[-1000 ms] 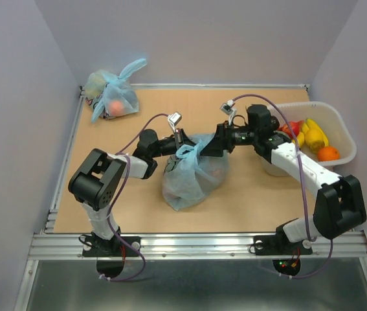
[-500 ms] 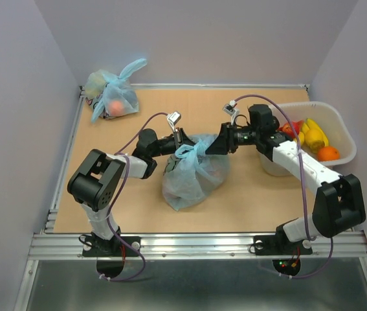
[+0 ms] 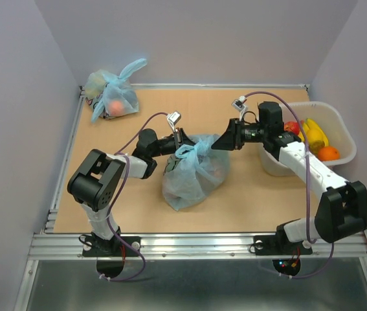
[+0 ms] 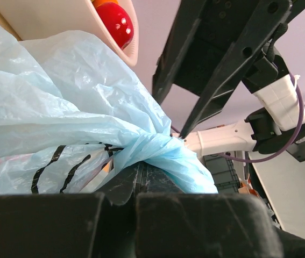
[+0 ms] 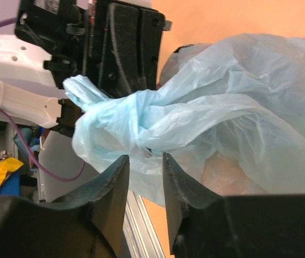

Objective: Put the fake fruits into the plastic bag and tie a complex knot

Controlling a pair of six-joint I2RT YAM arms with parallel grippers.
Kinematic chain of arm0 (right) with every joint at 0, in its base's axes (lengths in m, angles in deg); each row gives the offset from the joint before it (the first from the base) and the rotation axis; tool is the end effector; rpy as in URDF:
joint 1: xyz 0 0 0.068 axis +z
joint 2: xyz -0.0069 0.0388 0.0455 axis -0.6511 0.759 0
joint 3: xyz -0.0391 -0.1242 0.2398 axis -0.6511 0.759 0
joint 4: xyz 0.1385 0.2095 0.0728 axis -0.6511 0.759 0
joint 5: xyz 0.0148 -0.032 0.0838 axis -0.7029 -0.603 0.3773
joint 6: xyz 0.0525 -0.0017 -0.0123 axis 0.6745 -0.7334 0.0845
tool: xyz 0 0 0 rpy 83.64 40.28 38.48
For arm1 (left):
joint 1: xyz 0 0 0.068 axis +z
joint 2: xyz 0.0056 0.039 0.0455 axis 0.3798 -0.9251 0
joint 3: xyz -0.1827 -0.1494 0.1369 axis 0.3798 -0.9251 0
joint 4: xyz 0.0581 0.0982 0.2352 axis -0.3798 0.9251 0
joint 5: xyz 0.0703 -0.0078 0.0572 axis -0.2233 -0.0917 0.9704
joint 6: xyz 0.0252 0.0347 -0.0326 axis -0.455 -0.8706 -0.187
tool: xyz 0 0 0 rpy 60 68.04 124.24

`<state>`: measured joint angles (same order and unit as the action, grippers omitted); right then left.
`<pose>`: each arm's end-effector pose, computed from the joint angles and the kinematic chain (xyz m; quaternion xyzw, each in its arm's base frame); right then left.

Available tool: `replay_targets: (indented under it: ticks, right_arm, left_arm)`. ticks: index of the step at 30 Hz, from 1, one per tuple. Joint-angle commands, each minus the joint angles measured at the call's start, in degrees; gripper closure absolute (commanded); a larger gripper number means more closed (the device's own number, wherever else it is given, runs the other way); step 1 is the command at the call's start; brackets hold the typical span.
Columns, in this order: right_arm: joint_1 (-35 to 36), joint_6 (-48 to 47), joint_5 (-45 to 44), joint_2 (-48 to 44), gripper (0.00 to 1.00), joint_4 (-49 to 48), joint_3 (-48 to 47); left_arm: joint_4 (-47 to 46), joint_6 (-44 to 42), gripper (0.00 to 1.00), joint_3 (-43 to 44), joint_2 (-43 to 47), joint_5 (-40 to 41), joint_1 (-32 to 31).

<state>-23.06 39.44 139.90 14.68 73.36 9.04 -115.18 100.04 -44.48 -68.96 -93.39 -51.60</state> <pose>0.2835 0.1204 0.2969 -0.2094 0.7719 0.5255 0.2902 0.2804 -0.1903 0.2220 0.1429 0.6327 -0.7228 0.2386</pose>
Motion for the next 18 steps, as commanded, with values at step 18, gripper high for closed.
replay_targets:
  ticks: [18]
  right_arm:
    - [1.1, -1.4, 0.1, 2.1, 0.79, -3.1, -3.5]
  left_arm:
    - [-13.4, -0.9, 1.0, 1.6, 2.1, -1.0, -0.6]
